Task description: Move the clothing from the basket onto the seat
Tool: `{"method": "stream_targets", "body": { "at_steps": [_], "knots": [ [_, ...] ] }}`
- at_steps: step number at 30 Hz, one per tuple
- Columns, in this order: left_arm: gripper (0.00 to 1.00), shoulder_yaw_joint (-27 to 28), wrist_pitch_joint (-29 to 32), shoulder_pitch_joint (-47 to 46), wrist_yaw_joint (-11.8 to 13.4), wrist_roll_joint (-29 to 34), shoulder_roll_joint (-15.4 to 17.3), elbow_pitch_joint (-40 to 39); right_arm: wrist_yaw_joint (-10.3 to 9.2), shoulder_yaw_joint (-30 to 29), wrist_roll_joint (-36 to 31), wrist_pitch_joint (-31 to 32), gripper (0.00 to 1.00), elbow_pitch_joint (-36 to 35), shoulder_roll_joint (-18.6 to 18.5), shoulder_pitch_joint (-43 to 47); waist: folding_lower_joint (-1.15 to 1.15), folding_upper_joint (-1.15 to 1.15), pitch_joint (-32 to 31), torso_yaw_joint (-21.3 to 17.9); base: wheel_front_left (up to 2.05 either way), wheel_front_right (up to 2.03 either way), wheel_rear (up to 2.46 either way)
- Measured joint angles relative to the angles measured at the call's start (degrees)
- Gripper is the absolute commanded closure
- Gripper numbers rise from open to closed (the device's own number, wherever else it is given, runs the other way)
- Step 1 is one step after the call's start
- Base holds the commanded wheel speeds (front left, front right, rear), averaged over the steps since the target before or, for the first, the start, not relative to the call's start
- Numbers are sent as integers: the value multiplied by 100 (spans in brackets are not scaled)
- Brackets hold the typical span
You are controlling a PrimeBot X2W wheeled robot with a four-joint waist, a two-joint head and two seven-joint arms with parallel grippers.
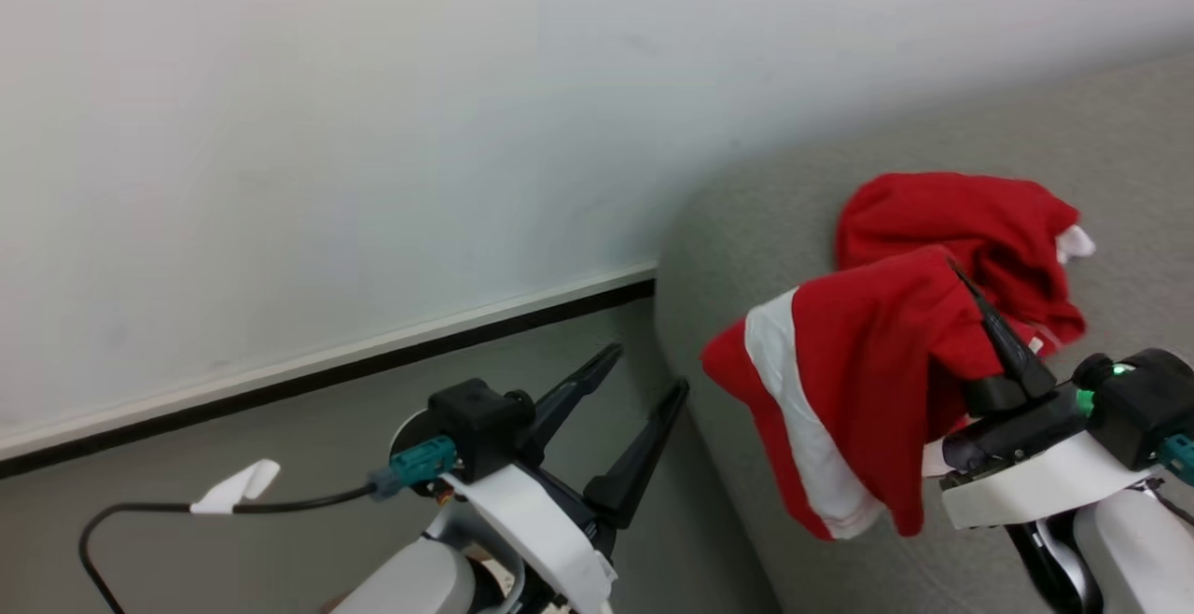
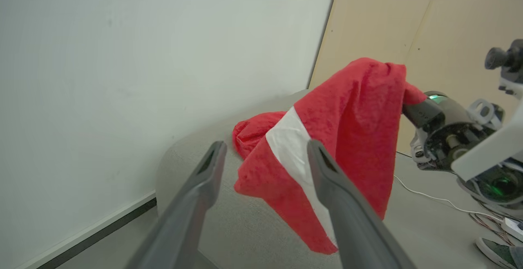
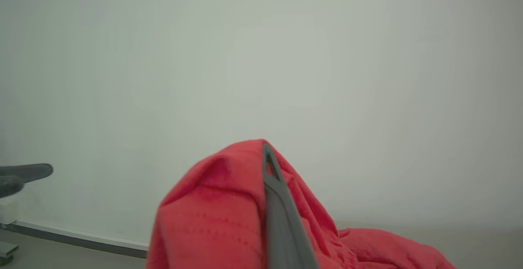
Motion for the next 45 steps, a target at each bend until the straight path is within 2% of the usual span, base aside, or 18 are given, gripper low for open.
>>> {"method": "stream_targets", "body": {
  "at_steps": [5,11,18,31,37,45],
  "knots": [
    [0,-62,-52,-47,21,180,38,42,0,-84,-45,0,100,-223,-158,-34,0,0,113,-543,0,0,0],
    [0,-146,-202,-152,40,377,74,225,0,-363,-59,-1,100,-455,-149,33,0,0,290,-1112,0,0,0],
    [0,-240,-277,-294,-55,477,55,468,0,-716,-147,0,100,-675,-105,266,0,0,586,-1432,0,0,0],
    [0,-343,-280,-524,-112,543,69,566,0,-1072,-36,0,100,-802,22,330,0,0,910,-1444,0,0,0],
    [0,-334,-105,-845,-107,690,216,354,0,-1392,152,0,100,-782,-174,-208,0,0,1365,-1232,0,0,0],
    [0,-350,219,-1440,-158,925,364,45,0,-1886,802,-1,100,-211,-738,-1353,1,0,2310,-875,0,0,0]
  ]
}}
